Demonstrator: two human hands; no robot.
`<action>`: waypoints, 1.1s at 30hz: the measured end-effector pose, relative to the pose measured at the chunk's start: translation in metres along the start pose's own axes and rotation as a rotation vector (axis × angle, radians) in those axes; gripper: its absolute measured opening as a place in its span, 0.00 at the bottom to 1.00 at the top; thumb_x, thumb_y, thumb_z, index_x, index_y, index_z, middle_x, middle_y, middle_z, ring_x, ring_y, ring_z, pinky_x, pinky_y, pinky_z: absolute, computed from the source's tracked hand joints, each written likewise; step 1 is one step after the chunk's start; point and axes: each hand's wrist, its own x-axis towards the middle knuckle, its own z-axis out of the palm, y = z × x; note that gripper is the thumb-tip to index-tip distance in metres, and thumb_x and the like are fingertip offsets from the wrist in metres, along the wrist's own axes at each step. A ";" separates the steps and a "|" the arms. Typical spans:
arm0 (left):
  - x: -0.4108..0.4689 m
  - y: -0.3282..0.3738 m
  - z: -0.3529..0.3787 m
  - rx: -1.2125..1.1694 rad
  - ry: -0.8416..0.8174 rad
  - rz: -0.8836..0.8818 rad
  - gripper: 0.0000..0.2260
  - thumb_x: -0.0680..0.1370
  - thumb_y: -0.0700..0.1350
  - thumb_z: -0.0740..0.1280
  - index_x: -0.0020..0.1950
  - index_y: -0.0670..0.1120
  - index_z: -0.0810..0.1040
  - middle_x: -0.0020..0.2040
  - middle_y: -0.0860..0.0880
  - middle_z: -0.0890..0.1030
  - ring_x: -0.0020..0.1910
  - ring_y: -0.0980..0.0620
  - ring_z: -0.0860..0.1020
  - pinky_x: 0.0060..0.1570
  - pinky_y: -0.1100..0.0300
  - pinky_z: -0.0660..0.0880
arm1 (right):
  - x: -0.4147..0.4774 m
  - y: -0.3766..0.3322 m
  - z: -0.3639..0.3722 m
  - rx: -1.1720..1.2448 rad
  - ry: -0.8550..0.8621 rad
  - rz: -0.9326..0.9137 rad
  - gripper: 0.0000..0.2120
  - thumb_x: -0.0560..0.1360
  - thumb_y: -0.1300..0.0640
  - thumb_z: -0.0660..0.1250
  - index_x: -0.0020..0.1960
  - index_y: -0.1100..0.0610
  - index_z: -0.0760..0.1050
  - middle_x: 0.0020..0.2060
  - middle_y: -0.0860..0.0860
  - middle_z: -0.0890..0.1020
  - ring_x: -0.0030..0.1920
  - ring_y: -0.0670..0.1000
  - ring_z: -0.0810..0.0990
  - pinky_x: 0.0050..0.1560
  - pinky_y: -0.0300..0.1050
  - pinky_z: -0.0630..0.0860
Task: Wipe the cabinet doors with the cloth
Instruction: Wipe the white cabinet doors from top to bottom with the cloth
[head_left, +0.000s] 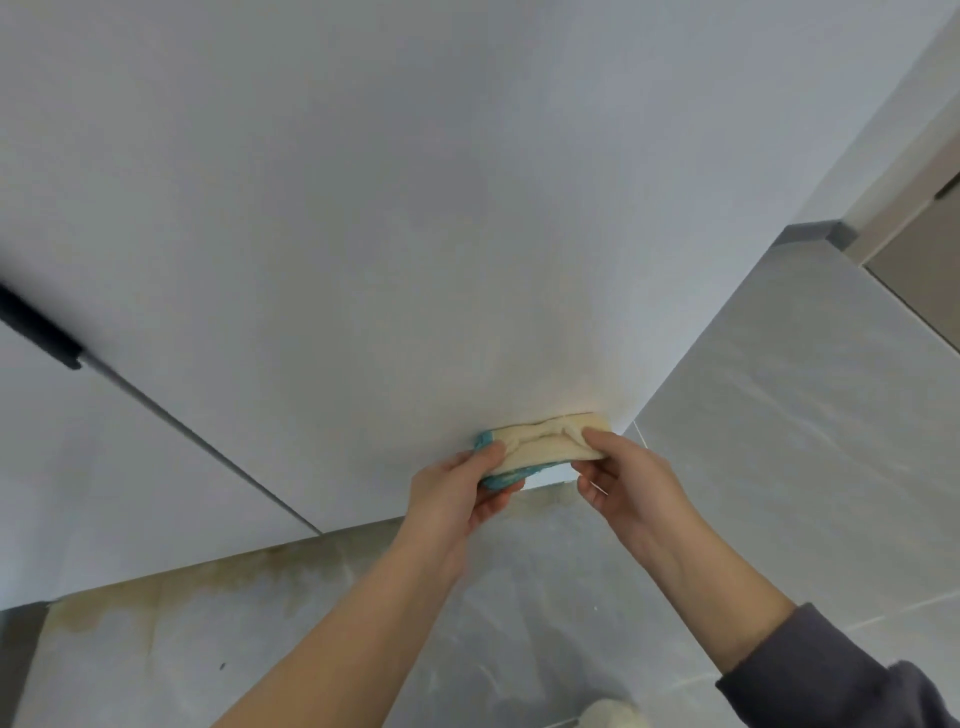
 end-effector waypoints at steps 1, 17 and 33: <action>-0.010 0.010 0.002 0.004 -0.016 0.028 0.08 0.75 0.42 0.73 0.51 0.39 0.82 0.43 0.44 0.86 0.40 0.49 0.85 0.35 0.63 0.79 | -0.011 -0.009 0.004 0.008 -0.015 -0.029 0.02 0.76 0.62 0.68 0.46 0.60 0.80 0.36 0.52 0.82 0.36 0.48 0.79 0.38 0.42 0.75; -0.170 0.169 0.058 -0.035 -0.286 0.550 0.06 0.77 0.45 0.70 0.51 0.44 0.82 0.44 0.48 0.86 0.40 0.53 0.85 0.30 0.66 0.74 | -0.178 -0.167 0.080 0.207 -0.288 -0.505 0.04 0.77 0.59 0.66 0.45 0.56 0.78 0.34 0.49 0.78 0.33 0.46 0.75 0.35 0.38 0.73; -0.038 -0.015 0.042 0.245 -0.137 0.177 0.07 0.78 0.40 0.69 0.56 0.42 0.81 0.43 0.47 0.86 0.41 0.48 0.85 0.35 0.61 0.80 | -0.036 -0.014 -0.057 0.082 -0.106 -0.100 0.04 0.75 0.60 0.65 0.46 0.53 0.77 0.39 0.49 0.81 0.37 0.45 0.79 0.33 0.38 0.73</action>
